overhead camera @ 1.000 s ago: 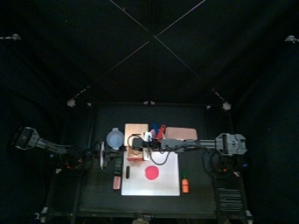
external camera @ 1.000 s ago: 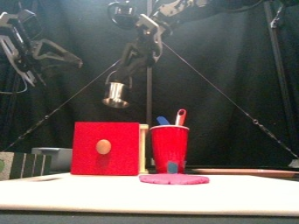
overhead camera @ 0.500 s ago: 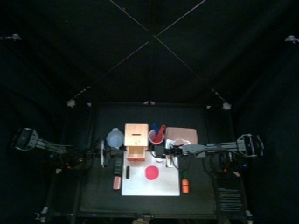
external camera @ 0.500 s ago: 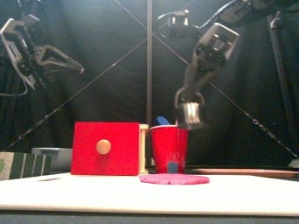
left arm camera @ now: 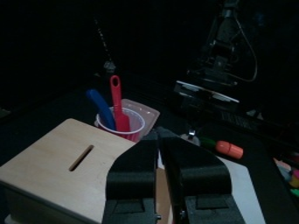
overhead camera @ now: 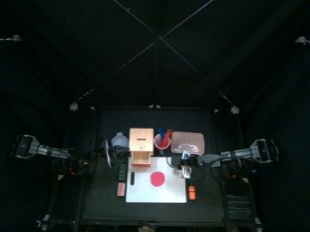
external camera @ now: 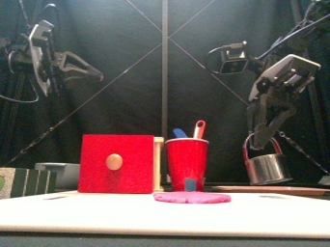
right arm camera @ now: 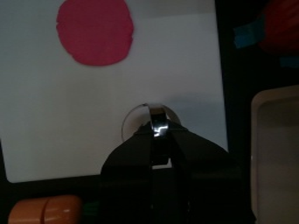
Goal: Get the cutter from the drawer then cut the dough then place the extra dough in the bowl
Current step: Shut the drawer
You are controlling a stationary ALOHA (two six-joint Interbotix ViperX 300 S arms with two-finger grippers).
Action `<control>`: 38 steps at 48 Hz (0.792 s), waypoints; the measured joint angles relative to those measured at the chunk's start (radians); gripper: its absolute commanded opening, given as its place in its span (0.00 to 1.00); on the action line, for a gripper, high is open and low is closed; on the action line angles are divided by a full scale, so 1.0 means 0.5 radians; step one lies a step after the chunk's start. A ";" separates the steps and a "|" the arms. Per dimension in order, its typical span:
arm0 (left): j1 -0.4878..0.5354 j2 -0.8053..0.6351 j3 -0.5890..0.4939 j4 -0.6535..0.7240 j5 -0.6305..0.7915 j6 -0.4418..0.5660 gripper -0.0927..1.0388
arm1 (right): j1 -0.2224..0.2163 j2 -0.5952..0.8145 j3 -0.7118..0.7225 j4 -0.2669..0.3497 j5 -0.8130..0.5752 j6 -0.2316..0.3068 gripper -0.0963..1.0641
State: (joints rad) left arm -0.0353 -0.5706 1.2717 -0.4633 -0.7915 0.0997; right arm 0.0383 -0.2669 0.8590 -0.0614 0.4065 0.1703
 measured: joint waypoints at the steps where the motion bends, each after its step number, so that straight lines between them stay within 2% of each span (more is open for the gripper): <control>1: 0.003 0.000 -0.003 0.000 -0.003 0.003 0.48 | 0.003 0.000 0.009 -0.003 -0.015 0.018 0.46; 9: 0.058 0.015 -0.018 -0.015 -0.003 -0.006 0.48 | 0.012 -0.003 0.080 -0.003 -0.172 0.132 0.46; 19: 0.144 0.080 -0.064 -0.046 -0.003 0.000 0.48 | 0.034 -0.003 0.141 -0.009 -0.261 0.218 0.49; 23: 0.172 0.114 -0.086 -0.046 0.000 -0.009 0.48 | 0.037 -0.003 0.144 -0.006 -0.273 0.255 0.54; 32: 0.190 0.169 -0.129 -0.049 0.000 -0.009 0.48 | 0.040 -0.003 0.144 0.006 -0.313 0.258 0.68; 38: 0.209 0.184 -0.135 -0.052 0.000 -0.009 0.48 | 0.040 -0.003 0.147 0.012 -0.325 0.258 0.72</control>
State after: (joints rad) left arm 0.0690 -0.4786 1.2042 -0.4893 -0.7915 0.0951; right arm 0.0583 -0.2684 0.9327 -0.0552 0.2439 0.2991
